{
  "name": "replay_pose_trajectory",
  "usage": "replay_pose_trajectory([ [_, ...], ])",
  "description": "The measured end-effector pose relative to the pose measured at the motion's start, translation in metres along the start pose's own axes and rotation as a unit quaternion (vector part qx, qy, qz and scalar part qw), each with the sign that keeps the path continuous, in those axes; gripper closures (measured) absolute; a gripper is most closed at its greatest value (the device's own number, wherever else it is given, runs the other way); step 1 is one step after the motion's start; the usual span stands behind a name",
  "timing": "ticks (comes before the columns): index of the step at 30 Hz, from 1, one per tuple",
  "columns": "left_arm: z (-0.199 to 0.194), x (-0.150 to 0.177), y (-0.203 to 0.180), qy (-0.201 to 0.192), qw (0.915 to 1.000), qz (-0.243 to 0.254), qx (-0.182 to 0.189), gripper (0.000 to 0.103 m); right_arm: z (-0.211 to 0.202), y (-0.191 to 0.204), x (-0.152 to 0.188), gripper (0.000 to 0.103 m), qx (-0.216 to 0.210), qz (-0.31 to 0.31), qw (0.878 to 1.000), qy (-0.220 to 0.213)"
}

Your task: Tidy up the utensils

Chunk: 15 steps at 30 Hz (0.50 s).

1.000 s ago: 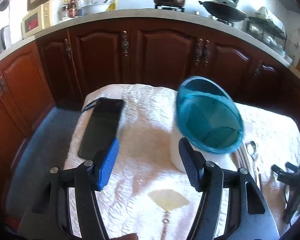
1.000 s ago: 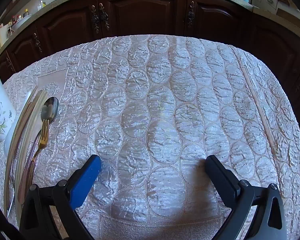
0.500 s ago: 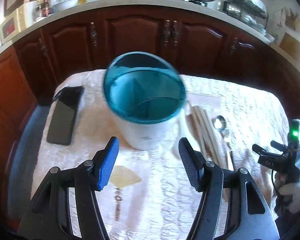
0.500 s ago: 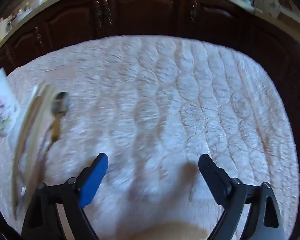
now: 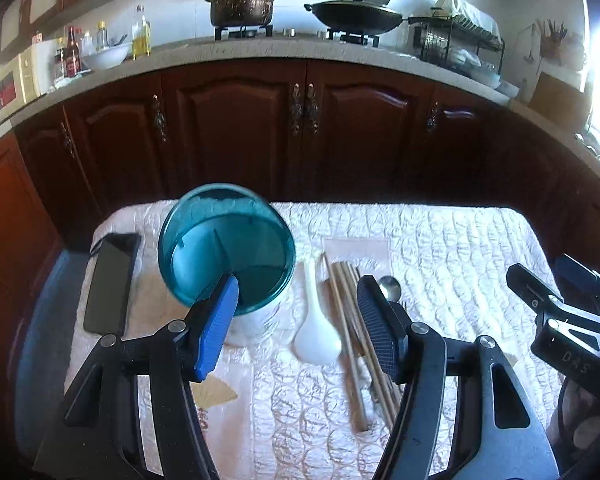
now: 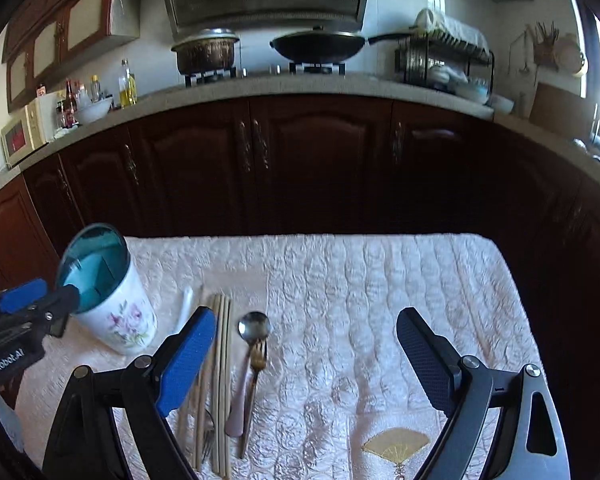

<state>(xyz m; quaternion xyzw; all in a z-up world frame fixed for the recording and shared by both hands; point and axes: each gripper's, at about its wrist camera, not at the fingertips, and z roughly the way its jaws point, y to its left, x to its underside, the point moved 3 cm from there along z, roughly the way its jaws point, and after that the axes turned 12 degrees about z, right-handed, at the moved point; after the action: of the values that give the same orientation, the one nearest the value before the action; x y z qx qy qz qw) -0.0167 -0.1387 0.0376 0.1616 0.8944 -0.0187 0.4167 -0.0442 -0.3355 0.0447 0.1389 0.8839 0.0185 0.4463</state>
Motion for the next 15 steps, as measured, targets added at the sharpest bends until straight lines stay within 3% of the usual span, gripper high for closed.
replay_pose_trajectory([
  [15,-0.008,-0.005,-0.008,-0.019,0.9997,0.008,-0.013,0.041,-0.013,0.013,-0.005,0.012,0.006,-0.004,1.000,-0.012],
])
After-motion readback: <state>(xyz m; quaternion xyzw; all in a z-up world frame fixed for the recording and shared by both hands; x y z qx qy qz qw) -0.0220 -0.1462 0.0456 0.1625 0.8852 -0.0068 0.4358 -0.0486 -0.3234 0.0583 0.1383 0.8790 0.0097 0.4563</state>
